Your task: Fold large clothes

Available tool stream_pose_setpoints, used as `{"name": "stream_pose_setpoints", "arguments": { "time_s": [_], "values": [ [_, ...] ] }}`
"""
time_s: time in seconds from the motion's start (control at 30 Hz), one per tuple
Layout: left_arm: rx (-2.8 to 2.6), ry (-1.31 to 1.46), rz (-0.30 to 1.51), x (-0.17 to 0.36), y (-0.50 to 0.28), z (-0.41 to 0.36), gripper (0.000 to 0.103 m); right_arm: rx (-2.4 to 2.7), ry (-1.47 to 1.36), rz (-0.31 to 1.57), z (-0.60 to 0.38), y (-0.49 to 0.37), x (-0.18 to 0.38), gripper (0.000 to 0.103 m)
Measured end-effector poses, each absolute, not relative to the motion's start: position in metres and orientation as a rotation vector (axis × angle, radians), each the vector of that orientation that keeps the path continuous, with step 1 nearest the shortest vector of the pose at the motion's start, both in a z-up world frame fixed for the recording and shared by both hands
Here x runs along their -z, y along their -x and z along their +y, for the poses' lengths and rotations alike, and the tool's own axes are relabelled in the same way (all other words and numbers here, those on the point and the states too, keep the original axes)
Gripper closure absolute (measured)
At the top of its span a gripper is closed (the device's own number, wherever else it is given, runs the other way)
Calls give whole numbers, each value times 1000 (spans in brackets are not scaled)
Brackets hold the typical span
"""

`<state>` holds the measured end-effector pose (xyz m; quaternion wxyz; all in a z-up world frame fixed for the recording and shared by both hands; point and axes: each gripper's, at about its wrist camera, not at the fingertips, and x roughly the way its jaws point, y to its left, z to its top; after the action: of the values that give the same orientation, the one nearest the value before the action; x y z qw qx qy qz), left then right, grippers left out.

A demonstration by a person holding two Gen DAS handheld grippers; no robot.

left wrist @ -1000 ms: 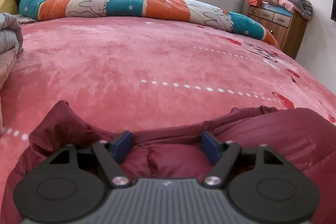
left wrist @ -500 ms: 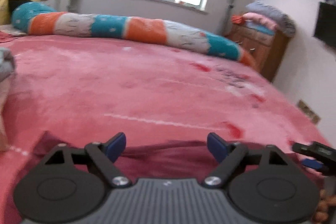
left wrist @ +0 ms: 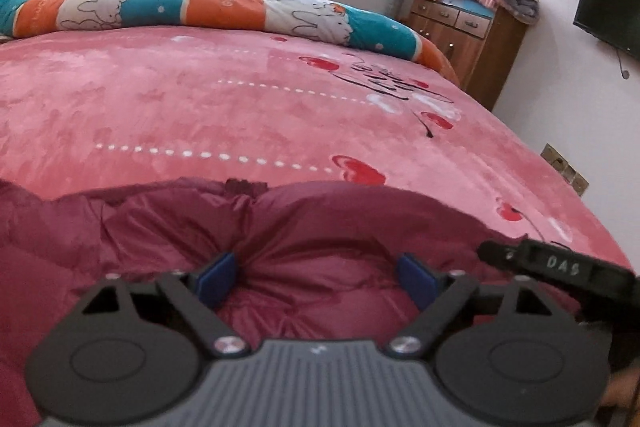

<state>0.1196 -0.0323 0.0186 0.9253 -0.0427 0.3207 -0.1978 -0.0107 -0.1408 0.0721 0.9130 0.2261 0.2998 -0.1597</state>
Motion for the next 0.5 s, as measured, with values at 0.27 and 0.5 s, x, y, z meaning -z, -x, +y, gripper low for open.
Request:
{"name": "stream_pose_setpoints", "arguments": {
  "time_s": [0.27,0.5],
  "values": [
    [405,60,603,2,-118,-36,3,341,-471,616,-136,11,-64,0],
    [407,35,600,11,-119,-40,1,354,-445,598,-132,11,-59,0]
  ]
}}
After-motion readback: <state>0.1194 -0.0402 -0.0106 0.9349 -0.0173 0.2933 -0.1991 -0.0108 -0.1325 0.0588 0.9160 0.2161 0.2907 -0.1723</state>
